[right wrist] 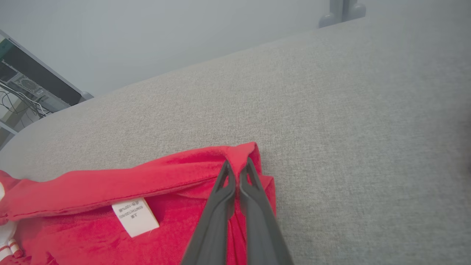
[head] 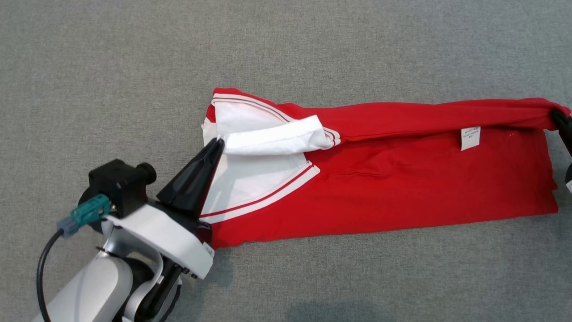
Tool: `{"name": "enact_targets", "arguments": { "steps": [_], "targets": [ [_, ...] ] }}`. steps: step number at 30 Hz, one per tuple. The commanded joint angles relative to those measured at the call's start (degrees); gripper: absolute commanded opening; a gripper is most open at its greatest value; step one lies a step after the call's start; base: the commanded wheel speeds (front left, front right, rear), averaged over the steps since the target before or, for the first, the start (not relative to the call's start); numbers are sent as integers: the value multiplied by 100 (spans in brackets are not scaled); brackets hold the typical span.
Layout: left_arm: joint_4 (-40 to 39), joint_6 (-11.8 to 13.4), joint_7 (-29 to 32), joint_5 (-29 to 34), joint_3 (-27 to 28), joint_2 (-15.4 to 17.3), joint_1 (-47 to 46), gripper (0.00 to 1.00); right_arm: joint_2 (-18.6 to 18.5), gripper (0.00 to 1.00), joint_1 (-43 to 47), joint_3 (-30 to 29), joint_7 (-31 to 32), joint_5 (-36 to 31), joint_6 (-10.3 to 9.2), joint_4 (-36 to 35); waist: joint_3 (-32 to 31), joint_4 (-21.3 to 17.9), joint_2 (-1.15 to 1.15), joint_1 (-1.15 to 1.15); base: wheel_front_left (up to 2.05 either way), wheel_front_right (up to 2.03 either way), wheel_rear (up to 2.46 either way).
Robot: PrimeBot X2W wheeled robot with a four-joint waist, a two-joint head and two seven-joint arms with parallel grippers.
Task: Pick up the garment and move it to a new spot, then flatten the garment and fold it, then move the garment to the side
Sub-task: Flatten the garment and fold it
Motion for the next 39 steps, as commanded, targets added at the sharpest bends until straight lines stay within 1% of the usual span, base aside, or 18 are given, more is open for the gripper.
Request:
{"name": "enact_targets", "arguments": {
  "steps": [1, 7, 8, 14, 18, 24, 27, 28, 32, 33, 34, 35, 36, 39],
  "targets": [
    [-229, 100, -52, -49, 277, 195, 29, 0, -230, 0, 248, -67, -121, 35, -16, -42, -7, 7, 0, 0, 0, 0, 0],
    [-417, 258, -1, -184, 292, 240, 407, 0, -256, 0, 490, -87, -100, 136, -16, -30, -52, 43, 0, 0, 0, 0, 0],
    [-428, 314, 25, -217, 268, 251, 550, 0, -275, 0, 576, -91, -97, 135, -16, 6, -66, 45, 0, 0, 0, 0, 0],
    [-366, 412, 12, -323, 242, 217, 840, 0, -226, 0, 765, -60, -49, 150, -16, 41, -84, 41, 0, 0, 0, 0, 0],
    [-141, 415, 26, -239, 123, 211, 873, 0, -176, 0, 897, 0, -16, 90, -16, 106, -91, 61, 0, 0, 0, 0, 0],
    [340, 364, 65, -171, -85, 104, 834, 0, -57, 0, 950, 77, 34, -32, -16, 241, -130, 47, 0, 0, 0, 0, 0],
    [591, 364, 59, -125, -176, 41, 828, 0, -10, 0, 950, 117, 52, -110, -16, 288, -159, 31, 0, 0, 0, 0, 0],
    [768, 377, 73, -148, -216, -28, 838, 0, 58, 0, 964, 117, 89, -77, -16, 318, -181, 27, 0, 0, 0, 0, 0],
    [1051, 397, 18, -113, -250, -118, 784, 0, 114, 0, 976, 100, 103, -40, -16, 306, -199, 29, 0, 0, 0, 0, 0],
    [1102, 407, 3, -116, -247, -145, 770, 5, 118, 7, 980, 96, 105, -40, -16, 309, -204, 32, 0, 0, 0, 0, 0],
    [1145, 418, -10, -132, -238, -177, 761, 35, 123, 38, 983, 93, 106, -41, -16, 314, -209, 32, 0, 0, 0, 0, 0],
    [1180, 420, -17, -140, -238, -197, 751, 64, 125, 100, 984, 88, 94, -56, -16, 324, -218, 31, 0, 0, 0, 0, 0],
    [1203, 431, -52, -135, -226, -216, 742, 100, 124, 100, 984, 76, 61, -79, -16, 333, -231, 30, 0, 0, 0, 0, 0],
    [1231, 461, -161, -122, -178, -247, 726, 100, 92, 100, 992, 37, -82, -190, -16, 340, -297, 28, 0, 0, 0, 0, 0]
  ]
}}
